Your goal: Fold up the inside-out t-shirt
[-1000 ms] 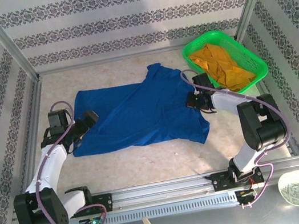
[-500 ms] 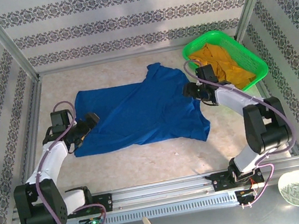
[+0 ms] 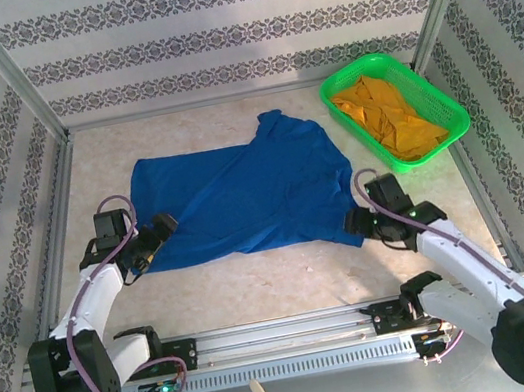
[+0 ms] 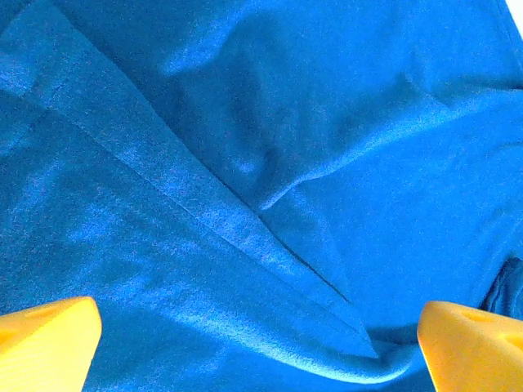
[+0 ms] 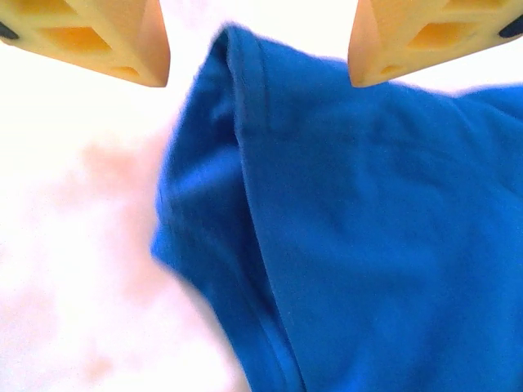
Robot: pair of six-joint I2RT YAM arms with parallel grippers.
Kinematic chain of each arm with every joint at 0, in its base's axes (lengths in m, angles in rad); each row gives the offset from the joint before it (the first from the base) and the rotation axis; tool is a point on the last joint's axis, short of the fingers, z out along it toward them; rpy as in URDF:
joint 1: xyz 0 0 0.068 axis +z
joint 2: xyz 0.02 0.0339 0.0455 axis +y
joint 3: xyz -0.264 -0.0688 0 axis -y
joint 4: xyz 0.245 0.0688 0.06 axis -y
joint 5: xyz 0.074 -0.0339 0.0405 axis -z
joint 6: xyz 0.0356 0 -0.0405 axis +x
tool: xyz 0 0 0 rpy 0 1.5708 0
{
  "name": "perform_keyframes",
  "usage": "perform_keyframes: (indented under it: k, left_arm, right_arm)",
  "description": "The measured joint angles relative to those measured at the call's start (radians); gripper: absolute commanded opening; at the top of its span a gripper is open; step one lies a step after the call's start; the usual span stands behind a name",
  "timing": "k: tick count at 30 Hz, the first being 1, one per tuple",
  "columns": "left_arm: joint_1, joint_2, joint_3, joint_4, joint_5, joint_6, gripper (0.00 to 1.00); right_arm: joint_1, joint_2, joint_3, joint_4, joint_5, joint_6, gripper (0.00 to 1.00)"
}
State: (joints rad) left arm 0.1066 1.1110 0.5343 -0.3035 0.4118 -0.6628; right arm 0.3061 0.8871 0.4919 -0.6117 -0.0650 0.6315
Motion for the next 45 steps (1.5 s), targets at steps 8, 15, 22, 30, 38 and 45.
perform_keyframes:
  k: [8, 15, 22, 30, 38, 45]
  left_arm:
    - [0.000, 0.029, 0.000, 0.006, 0.003, -0.003, 1.00]
    - [0.000, 0.069, -0.006, 0.046, 0.003, -0.011, 1.00]
    - [0.000, 0.105, -0.023, 0.077, 0.002, -0.028, 1.00]
    - [0.000, 0.134, -0.025, 0.110, -0.051, -0.069, 1.00]
    - [0.000, 0.196, 0.006, 0.159, -0.161, -0.125, 1.00]
    - [0.000, 0.224, 0.027, 0.172, -0.190, -0.143, 1.00]
  right_arm:
    - [0.105, 0.005, -0.078, -0.005, 0.001, 0.082, 0.53]
    - [0.111, 0.071, -0.077, 0.053, 0.012, 0.089, 0.49]
    - [0.111, 0.141, -0.066, 0.098, 0.023, 0.078, 0.16]
    - [0.096, 0.114, -0.062, 0.092, 0.030, 0.080, 0.00]
    - [-0.060, 0.029, -0.053, 0.014, -0.006, 0.097, 0.00]
    - [-0.101, 0.048, -0.050, -0.027, -0.031, 0.102, 0.00]
